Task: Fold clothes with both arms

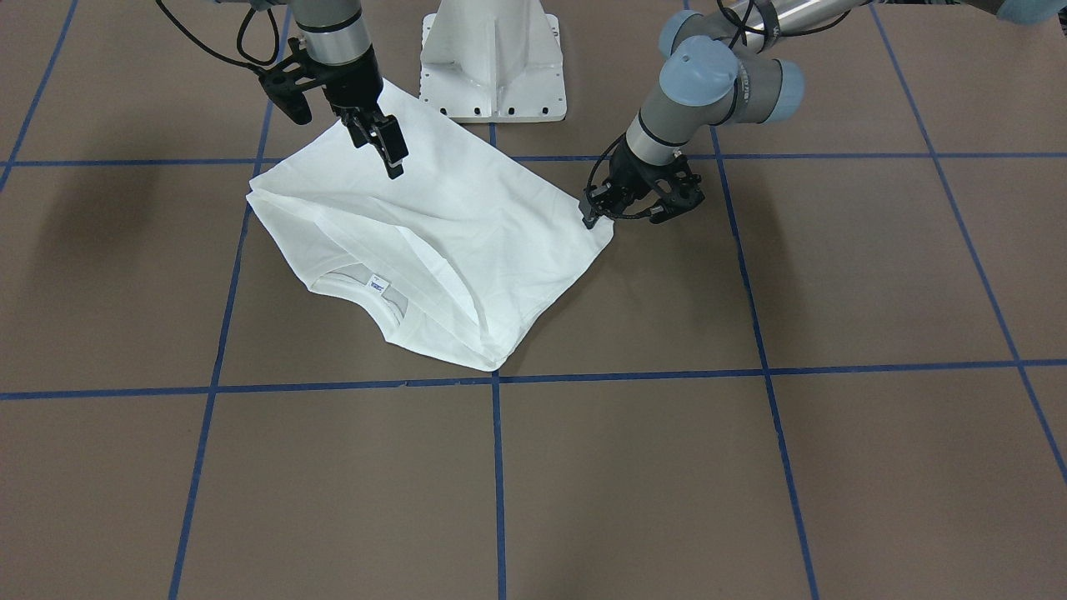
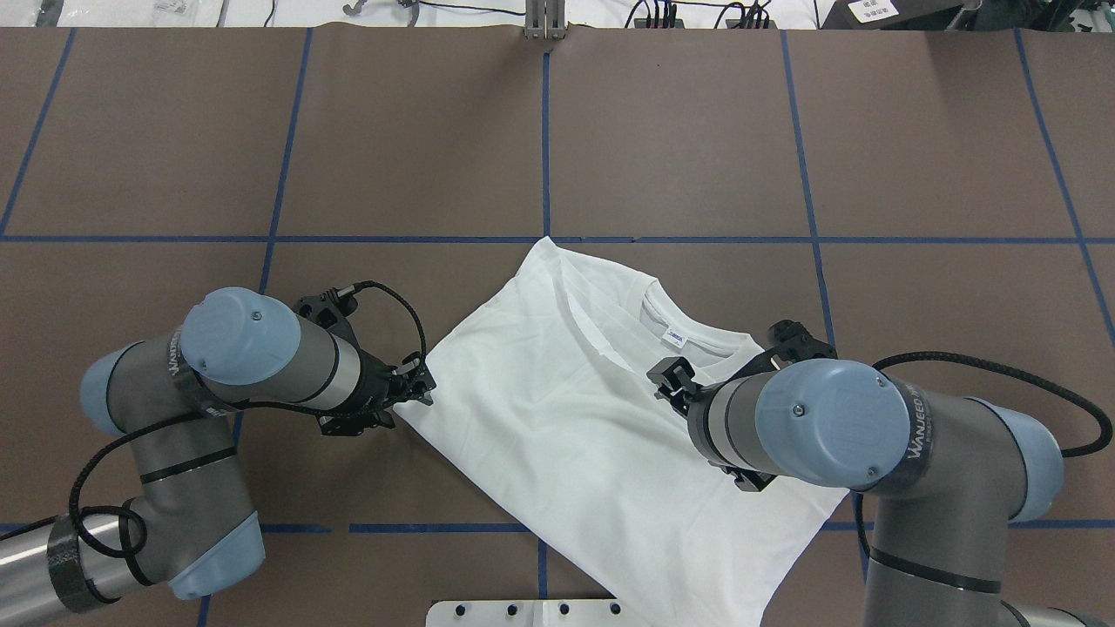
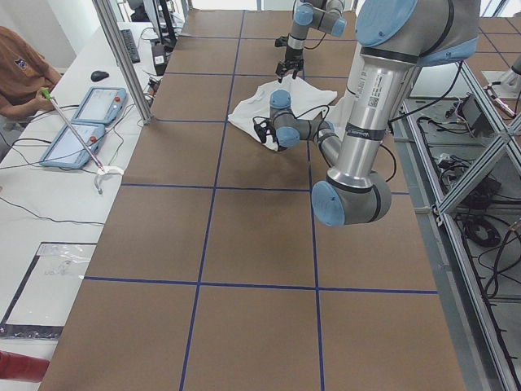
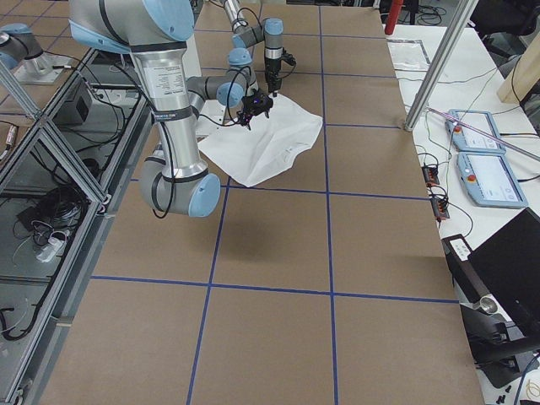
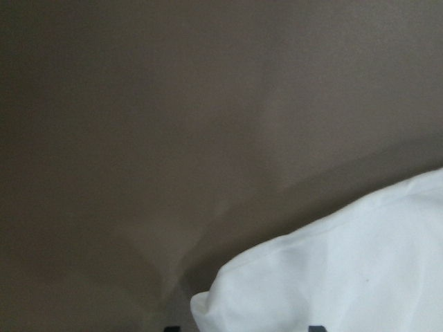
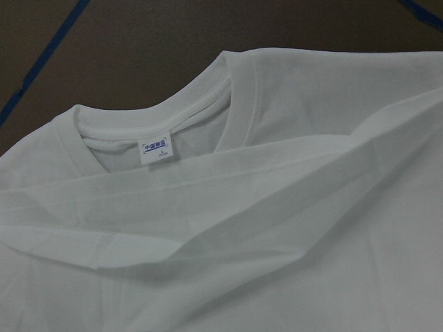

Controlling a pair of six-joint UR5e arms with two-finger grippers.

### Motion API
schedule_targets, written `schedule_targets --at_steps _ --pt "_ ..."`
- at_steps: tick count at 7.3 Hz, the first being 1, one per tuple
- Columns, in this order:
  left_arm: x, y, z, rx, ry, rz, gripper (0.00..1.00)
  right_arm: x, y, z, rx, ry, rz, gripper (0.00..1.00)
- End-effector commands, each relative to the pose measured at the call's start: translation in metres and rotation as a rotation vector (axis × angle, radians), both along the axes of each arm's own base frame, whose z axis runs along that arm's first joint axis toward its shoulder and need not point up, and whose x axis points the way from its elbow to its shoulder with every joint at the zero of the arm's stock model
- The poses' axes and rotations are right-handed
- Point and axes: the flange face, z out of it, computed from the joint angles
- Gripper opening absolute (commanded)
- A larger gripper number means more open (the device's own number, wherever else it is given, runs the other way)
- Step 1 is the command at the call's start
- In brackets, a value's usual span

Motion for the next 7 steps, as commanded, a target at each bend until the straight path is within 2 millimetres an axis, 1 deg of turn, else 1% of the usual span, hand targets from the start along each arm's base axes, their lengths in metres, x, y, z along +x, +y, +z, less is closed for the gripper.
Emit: schedule_targets --at_steps 1,2,3,4,5,6,7 --pt "-0.002 0.001 0.009 -0.004 -0.013 0.002 0.0 0.0 -0.001 0.0 -0.002 0.002 0.001 1.0" --pt "-0.003 0.0 0.011 0.002 -0.017 0.003 0.0 0.0 -0.001 0.0 -0.001 0.0 0.001 1.0" --pt "-0.006 -0.006 0.011 0.009 -0.019 -0.005 0.0 0.0 -0.001 -0.003 0.0 -0.004 0.001 1.0" --pt "-0.015 -0.024 0.016 0.024 -0.034 -0.043 0.0 0.0 -0.002 -0.003 0.0 -0.004 0.002 1.0" --pt "-0.031 -0.05 0.012 0.109 -0.038 -0.042 0.0 0.001 -0.002 -0.004 0.001 -0.005 0.005 1.0" --pt "-0.052 -0.097 -0.003 0.188 -0.038 -0.077 0.0 0.001 -0.003 -0.005 -0.002 -0.016 0.012 1.0" --pt "-0.055 -0.156 -0.016 0.227 -0.053 -0.122 0.0 0.0 -0.003 -0.011 0.0 -0.026 0.013 1.0"
